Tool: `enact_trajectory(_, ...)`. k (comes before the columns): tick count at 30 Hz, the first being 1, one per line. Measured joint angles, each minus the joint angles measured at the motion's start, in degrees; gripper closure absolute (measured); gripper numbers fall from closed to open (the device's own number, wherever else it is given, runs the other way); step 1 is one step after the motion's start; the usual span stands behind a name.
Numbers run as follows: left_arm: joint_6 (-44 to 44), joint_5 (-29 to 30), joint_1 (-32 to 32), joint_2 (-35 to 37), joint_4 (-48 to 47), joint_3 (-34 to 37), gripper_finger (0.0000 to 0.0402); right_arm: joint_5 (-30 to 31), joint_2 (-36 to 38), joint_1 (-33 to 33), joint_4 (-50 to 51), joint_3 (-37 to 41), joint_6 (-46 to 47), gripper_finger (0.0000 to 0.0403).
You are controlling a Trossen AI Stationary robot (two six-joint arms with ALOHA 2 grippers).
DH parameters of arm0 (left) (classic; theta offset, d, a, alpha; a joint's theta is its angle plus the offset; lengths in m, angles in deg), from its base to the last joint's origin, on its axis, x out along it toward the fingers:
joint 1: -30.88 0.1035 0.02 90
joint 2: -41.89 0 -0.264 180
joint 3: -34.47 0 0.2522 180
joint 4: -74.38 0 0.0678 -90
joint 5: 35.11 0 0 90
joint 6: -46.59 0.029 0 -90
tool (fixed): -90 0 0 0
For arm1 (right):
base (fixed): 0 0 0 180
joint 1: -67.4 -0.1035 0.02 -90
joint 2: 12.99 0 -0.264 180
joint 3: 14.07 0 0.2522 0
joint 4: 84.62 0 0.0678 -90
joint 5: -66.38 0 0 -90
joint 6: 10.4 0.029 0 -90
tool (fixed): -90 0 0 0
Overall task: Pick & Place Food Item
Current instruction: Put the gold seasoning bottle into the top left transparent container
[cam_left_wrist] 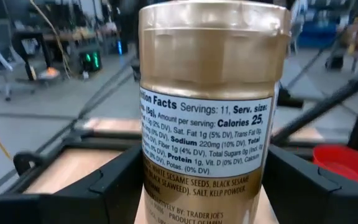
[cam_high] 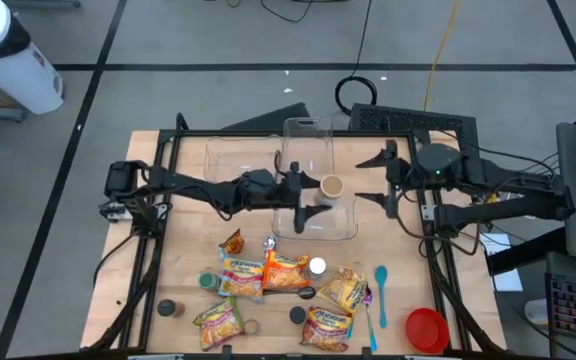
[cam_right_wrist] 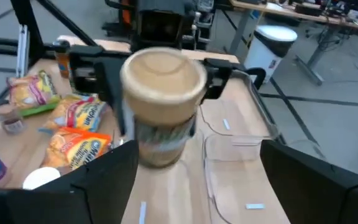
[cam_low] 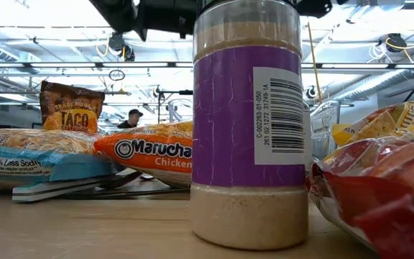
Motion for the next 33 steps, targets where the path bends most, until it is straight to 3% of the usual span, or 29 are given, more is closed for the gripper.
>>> enact_trajectory(4, -2.5, -4.1, 1.7, 0.1, 9.3, 3.2, 0.0124, -0.4, 1.0, 0.0, -10.5, 7.1, 1.1, 0.0079)
enact_trajectory(10, -3.1, -5.0, 2.0, 0.0, 8.9, 3.7, 0.0124, -0.9, -1.8, 0.0, -40.7, 21.1, 1.6, 0.0074)
enact_trajectory(15, -2.8, -5.4, 1.7, 0.0, 8.2, 3.7, 0.0124, -9.8, -8.0, 0.0, -57.9, 25.0, 4.4, 0.0062)
enact_trajectory(23, -1.6, -4.9, 1.2, 0.0, 7.8, 3.7, 0.0124, -11.1, -15.5, 1.3, -66.1, 24.9, 7.2, 0.0073)
enact_trajectory(30, -1.5, -4.2, 1.1, 0.0, 7.4, 3.7, 0.0124, -11.2, -15.9, 1.9, -66.2, 24.9, 9.3, 0.0138)
enact_trajectory(33, -1.7, -4.2, 1.1, 0.0, 7.4, 3.7, 0.0124, -11.2, -15.9, 1.9, -66.0, 24.9, 9.3, 0.0140)
